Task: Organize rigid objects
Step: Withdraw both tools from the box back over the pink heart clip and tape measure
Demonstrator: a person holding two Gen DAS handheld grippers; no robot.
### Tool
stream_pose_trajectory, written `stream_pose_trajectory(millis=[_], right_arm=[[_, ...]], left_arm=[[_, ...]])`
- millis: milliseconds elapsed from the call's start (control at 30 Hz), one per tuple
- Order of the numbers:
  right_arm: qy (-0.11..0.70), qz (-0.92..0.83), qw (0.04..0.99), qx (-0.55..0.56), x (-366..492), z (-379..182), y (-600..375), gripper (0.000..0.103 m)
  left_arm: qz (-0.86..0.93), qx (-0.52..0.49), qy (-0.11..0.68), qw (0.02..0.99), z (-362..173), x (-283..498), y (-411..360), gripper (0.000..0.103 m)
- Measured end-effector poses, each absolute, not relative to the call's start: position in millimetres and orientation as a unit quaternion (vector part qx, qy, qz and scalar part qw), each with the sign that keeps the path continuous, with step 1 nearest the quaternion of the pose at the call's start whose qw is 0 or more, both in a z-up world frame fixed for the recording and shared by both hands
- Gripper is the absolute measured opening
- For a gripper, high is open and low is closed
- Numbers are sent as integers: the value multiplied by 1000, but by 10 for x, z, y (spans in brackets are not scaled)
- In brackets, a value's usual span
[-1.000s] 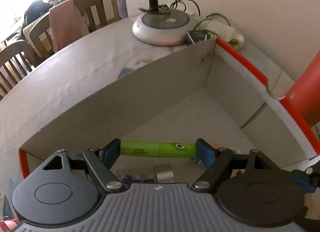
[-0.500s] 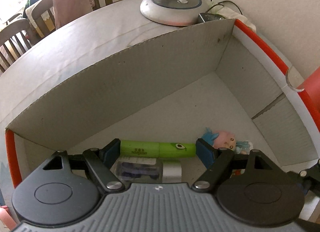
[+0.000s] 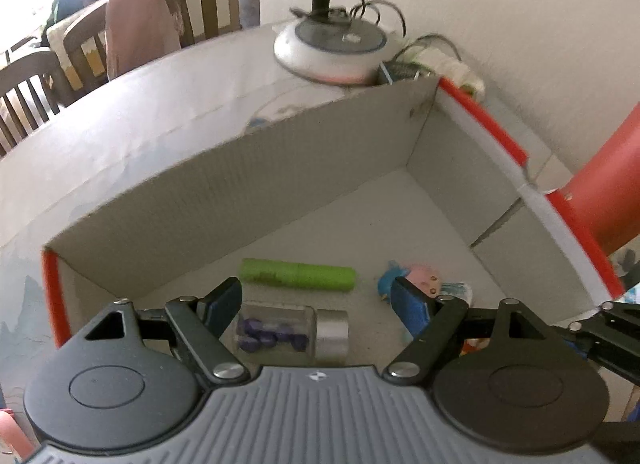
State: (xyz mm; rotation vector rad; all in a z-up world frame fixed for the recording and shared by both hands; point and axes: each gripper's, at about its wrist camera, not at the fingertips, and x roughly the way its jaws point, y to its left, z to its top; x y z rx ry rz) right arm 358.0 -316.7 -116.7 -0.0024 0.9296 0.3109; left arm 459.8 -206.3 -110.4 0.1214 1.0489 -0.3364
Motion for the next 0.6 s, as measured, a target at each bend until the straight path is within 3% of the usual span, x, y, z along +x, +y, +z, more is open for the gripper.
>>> stream_pose_trajectory(millis=[600], right_arm=[[421, 181, 889, 5, 3235, -797, -2906, 50]], left_arm=[[-183, 22, 435, 881, -510, 4002, -1494, 82]])
